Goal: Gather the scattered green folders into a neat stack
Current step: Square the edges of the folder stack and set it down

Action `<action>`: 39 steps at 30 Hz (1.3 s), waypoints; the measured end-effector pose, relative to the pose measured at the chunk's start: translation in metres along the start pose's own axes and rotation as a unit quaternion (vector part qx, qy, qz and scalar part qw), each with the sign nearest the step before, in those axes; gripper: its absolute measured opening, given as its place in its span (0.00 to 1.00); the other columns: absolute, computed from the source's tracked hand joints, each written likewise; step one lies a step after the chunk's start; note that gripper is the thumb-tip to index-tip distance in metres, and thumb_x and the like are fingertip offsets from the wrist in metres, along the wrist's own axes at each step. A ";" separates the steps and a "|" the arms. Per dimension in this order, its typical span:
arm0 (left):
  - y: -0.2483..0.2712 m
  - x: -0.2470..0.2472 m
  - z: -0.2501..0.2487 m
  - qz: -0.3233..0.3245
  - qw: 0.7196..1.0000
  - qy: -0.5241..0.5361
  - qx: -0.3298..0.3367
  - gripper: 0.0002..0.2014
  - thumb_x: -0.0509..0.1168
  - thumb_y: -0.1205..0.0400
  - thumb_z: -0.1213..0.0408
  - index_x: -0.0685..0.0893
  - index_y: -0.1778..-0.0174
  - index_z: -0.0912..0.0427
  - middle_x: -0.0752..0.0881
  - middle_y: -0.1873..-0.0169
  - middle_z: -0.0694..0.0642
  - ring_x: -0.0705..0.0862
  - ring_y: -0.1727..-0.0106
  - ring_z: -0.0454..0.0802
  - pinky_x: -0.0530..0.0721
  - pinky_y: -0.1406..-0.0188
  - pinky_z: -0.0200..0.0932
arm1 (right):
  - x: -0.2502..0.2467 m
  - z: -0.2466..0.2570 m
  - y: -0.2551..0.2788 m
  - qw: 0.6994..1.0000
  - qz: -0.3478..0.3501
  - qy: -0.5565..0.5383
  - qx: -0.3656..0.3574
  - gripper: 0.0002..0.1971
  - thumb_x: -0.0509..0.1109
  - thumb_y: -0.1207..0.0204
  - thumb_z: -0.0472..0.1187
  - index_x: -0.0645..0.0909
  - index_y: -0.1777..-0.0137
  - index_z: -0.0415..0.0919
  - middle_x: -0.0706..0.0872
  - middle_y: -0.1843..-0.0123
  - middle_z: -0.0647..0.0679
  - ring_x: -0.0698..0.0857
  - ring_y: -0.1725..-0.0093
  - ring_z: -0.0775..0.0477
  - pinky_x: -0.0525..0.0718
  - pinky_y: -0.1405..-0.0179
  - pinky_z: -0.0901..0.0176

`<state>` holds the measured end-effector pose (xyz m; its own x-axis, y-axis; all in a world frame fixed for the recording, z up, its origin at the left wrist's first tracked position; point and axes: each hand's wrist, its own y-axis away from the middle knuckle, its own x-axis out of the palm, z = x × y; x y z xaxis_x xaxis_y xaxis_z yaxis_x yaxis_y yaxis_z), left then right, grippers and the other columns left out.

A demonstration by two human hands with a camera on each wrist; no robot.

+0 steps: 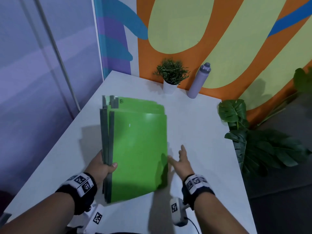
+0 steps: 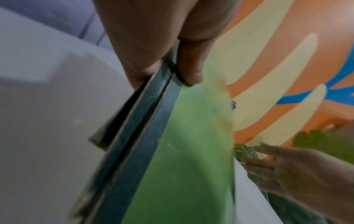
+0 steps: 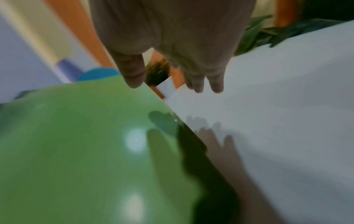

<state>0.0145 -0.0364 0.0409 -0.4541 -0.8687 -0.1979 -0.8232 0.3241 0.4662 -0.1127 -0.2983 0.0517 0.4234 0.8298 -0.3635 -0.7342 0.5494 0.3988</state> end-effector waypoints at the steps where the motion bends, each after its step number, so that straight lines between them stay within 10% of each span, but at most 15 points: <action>1: 0.001 -0.004 -0.006 0.012 1.000 -0.009 0.022 0.21 0.70 0.26 0.78 0.76 0.43 0.52 0.81 0.56 0.57 0.80 0.50 0.56 0.78 0.45 0.51 | -0.011 0.008 -0.002 0.998 0.007 -0.056 0.014 0.42 0.69 0.22 0.43 0.44 0.17 0.50 0.56 0.16 0.43 0.58 0.19 0.40 0.61 0.23 0.43; 8: 0.001 0.000 -0.033 0.015 0.988 -0.118 0.101 0.12 0.67 0.20 0.70 0.73 0.45 0.58 0.81 0.59 0.55 0.80 0.52 0.56 0.78 0.49 0.46 | -0.031 0.043 0.019 0.969 -0.028 -0.201 -0.137 0.22 0.64 0.24 0.23 0.76 0.35 0.44 0.88 0.42 0.49 0.86 0.44 0.52 0.82 0.45 0.58; 18: 0.016 0.005 -0.070 0.024 0.976 0.075 0.205 0.37 0.79 0.35 0.78 0.73 0.31 0.59 0.88 0.43 0.57 0.87 0.44 0.53 0.84 0.36 0.53 | -0.026 0.045 0.046 0.950 -0.009 -0.261 -0.172 0.33 0.65 0.32 0.15 0.72 0.31 0.46 0.88 0.44 0.47 0.87 0.46 0.51 0.84 0.51 0.61; 23: 0.036 0.002 -0.102 0.003 0.936 0.107 0.336 0.38 0.69 0.38 0.29 0.71 0.32 0.37 0.80 0.43 0.41 0.80 0.46 0.26 0.76 0.42 0.22 | -0.035 0.075 0.059 0.923 -0.070 -0.269 -0.267 0.32 0.66 0.32 0.33 0.70 0.28 0.55 0.80 0.32 0.44 0.78 0.33 0.45 0.76 0.36 0.51; 27: 0.033 0.010 -0.109 -0.062 0.927 0.079 0.362 0.46 0.54 0.37 0.20 0.74 0.31 0.49 0.78 0.54 0.40 0.77 0.57 0.21 0.70 0.52 0.15 | -0.025 0.081 0.061 0.924 -0.115 -0.223 -0.287 0.20 0.64 0.27 0.40 0.78 0.34 0.50 0.80 0.31 0.48 0.76 0.31 0.52 0.70 0.27 0.46; 31: 0.030 0.014 -0.105 -0.070 0.920 0.109 0.369 0.41 0.62 0.35 0.26 0.74 0.36 0.54 0.78 0.56 0.44 0.79 0.58 0.27 0.73 0.54 0.18 | -0.021 0.075 0.062 0.915 -0.138 -0.256 -0.279 0.21 0.64 0.26 0.45 0.73 0.32 0.56 0.79 0.31 0.47 0.76 0.30 0.45 0.69 0.26 0.38; 34: 0.027 0.008 -0.097 -0.007 0.934 0.127 0.333 0.31 0.77 0.35 0.49 0.73 0.38 0.50 0.83 0.55 0.43 0.83 0.53 0.41 0.80 0.53 0.23 | -0.018 0.067 0.066 0.920 -0.120 -0.261 -0.266 0.28 0.63 0.26 0.43 0.64 0.28 0.63 0.75 0.28 0.51 0.70 0.26 0.49 0.65 0.25 0.46; 39: 0.011 0.004 -0.071 0.018 0.964 0.054 0.259 0.37 0.84 0.45 0.71 0.74 0.46 0.46 0.87 0.51 0.48 0.88 0.54 0.34 0.84 0.43 0.45 | -0.007 0.051 0.065 0.937 -0.090 -0.254 -0.222 0.41 0.67 0.36 0.37 0.60 0.25 0.67 0.62 0.20 0.59 0.61 0.21 0.53 0.61 0.23 0.46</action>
<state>0.0276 -0.0630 0.1069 -0.4702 -0.8783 -0.0865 -0.8802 0.4739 -0.0269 -0.1362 -0.2634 0.1230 0.6771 0.7289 0.1016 -0.7269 0.6839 -0.0621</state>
